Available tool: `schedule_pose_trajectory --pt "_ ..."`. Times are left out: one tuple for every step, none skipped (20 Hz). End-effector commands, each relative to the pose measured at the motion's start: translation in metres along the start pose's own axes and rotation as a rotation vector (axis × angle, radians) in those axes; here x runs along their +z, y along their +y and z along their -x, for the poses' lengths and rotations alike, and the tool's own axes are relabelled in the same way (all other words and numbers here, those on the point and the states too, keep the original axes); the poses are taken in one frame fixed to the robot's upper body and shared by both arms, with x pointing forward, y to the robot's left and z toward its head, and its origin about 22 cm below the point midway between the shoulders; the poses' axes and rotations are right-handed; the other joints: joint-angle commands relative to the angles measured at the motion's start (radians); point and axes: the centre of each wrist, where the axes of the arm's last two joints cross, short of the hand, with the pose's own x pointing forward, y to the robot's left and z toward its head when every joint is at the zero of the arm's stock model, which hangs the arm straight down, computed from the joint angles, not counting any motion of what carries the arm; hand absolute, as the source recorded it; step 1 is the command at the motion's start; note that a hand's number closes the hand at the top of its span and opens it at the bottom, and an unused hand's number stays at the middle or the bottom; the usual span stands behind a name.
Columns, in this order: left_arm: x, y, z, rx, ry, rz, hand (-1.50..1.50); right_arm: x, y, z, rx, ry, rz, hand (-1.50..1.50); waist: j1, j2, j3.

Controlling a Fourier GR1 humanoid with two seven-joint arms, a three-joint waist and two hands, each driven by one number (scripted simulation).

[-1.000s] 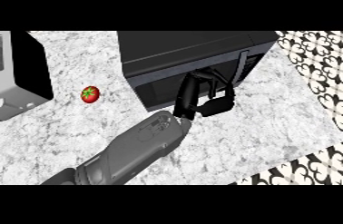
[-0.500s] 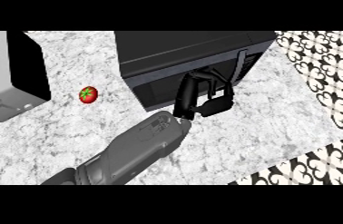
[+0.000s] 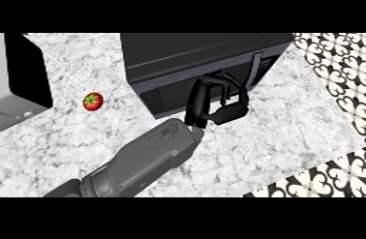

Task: Pick up the milk, place it into the microwave and close the microwave

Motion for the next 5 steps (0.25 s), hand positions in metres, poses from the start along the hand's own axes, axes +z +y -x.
schedule_pose_trajectory --pt "-0.0242 0.0171 0.0027 -0.032 0.021 -0.108 1.5 -0.0017 0.0019 -0.0011 -0.006 0.001 -0.02 -1.5 -0.008 0.016 -0.001" --pt "-0.0231 0.017 0.004 -0.035 0.024 -0.107 1.5 -0.0018 0.0001 -0.0036 -0.002 0.008 -0.021 -1.5 -0.01 0.017 -0.001" --pt "-0.0229 0.0172 0.0044 -0.036 0.018 -0.109 1.5 -0.0039 0.0012 -0.0038 -0.006 0.004 -0.032 -1.5 -0.005 0.018 -0.001" --pt "-0.0236 0.0166 0.0037 -0.033 0.02 -0.104 1.5 -0.0027 0.0005 -0.0031 -0.008 0.004 -0.026 -1.5 -0.003 0.015 0.0" --pt "-0.0238 0.0158 0.0028 -0.036 0.009 -0.108 1.5 -0.0016 -0.0016 -0.0054 -0.004 0.003 -0.024 -1.5 -0.014 0.014 0.001"
